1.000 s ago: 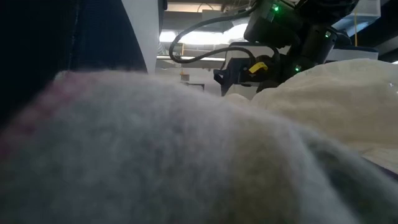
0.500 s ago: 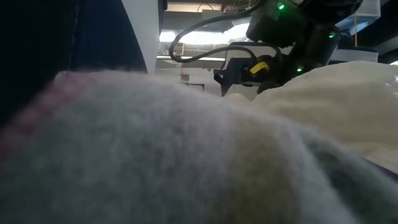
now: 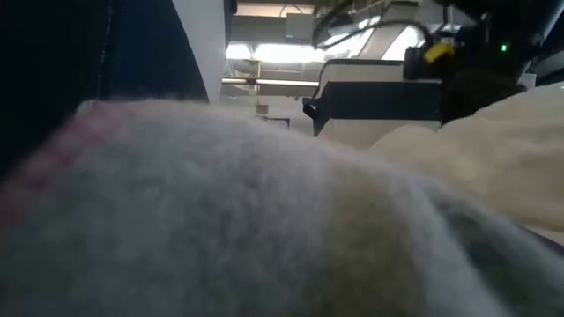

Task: Sort clothes
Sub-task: Put the white clothes into the top right laundry bin

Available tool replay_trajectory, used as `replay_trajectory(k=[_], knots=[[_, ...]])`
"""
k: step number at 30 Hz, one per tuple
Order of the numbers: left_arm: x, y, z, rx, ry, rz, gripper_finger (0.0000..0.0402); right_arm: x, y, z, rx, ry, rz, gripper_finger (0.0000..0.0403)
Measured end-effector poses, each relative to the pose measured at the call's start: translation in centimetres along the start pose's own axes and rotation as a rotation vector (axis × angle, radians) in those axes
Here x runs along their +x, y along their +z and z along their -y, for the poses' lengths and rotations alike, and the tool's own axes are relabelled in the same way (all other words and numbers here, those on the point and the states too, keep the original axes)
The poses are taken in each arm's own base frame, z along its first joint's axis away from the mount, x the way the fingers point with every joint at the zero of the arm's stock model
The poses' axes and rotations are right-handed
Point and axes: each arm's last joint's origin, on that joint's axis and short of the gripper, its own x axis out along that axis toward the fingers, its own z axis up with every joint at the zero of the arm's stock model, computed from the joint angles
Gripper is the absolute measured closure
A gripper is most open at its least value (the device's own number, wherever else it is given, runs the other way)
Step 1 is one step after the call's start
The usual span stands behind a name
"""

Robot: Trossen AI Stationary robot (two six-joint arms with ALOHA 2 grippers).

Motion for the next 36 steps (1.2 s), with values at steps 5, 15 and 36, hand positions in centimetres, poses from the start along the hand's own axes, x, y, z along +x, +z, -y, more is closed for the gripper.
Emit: replay_trajectory(k=[5, 15, 36], knots=[[0.0, 0.0, 0.0, 0.0, 0.0, 0.0, 0.0399, -2.8, 1.1, 1.4, 0.038, -0.012, 0.158, 0.0365], [0.0, 0.0, 0.0, 0.0, 0.0, 0.001, 0.0399, -9.1, 5.5, 2.5, -0.023, -0.114, 0.463, 0.0365], [0.0, 0.0, 0.0, -0.019, 0.0, 0.002, 0.0399, -20.3, 14.6, 3.1, -0.241, -0.056, 1.312, 0.0366]])
